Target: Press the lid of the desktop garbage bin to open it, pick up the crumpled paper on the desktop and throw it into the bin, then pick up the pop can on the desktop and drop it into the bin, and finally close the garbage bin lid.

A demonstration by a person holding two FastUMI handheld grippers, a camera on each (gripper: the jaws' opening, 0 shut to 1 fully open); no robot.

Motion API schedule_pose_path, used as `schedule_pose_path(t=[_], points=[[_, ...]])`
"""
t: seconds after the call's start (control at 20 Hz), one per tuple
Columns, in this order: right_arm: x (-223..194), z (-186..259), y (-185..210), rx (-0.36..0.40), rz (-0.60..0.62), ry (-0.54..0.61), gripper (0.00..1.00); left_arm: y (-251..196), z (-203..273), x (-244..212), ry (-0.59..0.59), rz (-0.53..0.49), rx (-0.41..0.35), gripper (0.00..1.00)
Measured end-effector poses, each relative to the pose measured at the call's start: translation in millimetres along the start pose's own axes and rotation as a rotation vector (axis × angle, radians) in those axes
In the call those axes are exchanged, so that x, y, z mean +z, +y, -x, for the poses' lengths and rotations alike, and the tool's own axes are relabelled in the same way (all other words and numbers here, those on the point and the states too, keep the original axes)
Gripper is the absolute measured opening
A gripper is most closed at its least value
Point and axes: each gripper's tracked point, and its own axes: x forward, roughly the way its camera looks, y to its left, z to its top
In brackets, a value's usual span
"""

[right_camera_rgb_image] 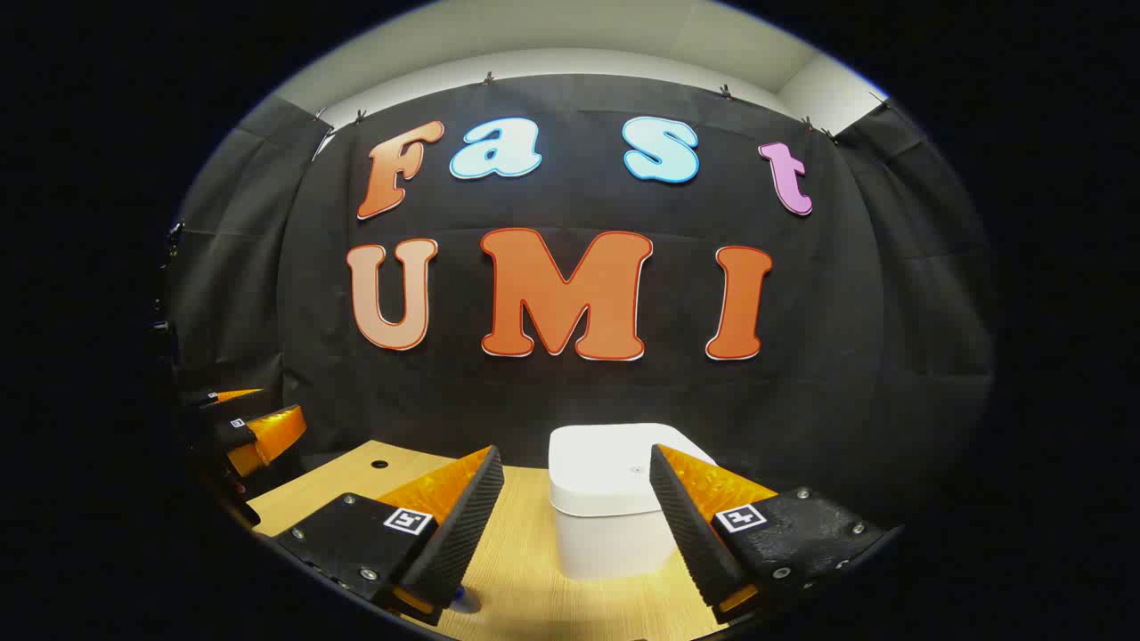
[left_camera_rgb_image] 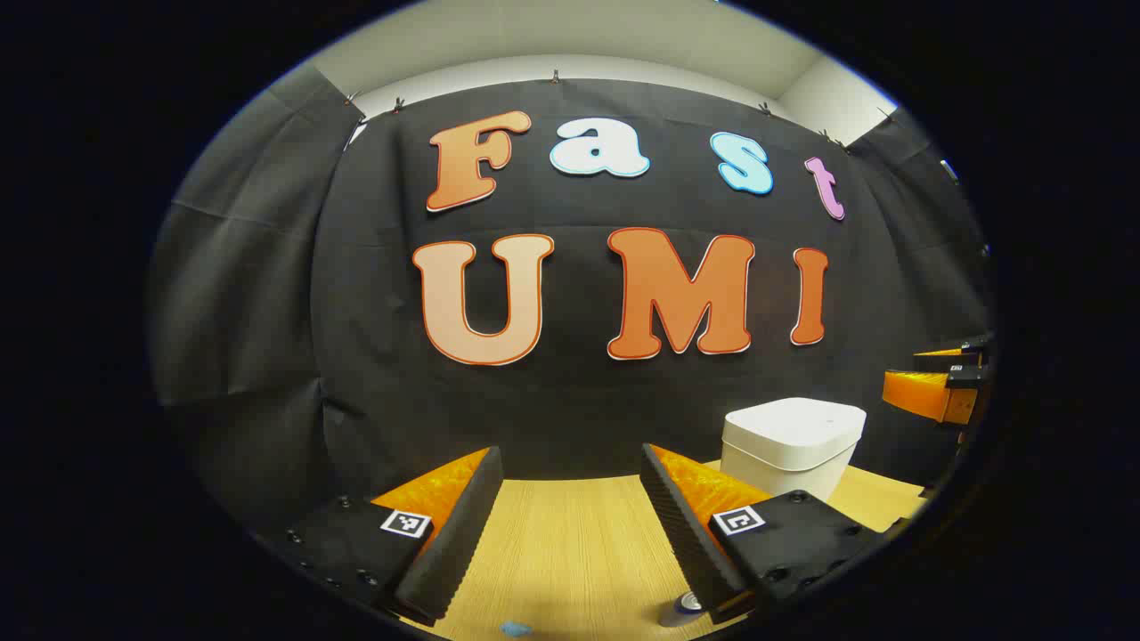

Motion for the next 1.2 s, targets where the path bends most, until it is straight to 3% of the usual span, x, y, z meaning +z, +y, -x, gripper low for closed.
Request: schedule_pose_path(t=[0.6, 1.2], points=[[-0.1, -11.9, -7.9, 0.017, 0.013, 0.022, 0.99, -7.8, 4.3, -8.0, 0.029, -0.018, 0.014, 0.99], [7.2, -45.3, -42.2, 0.003, 0.026, 0.057, 0.99, -10.0, 12.4, -4.6, 0.024, -0.026, 0.061, 0.99]])
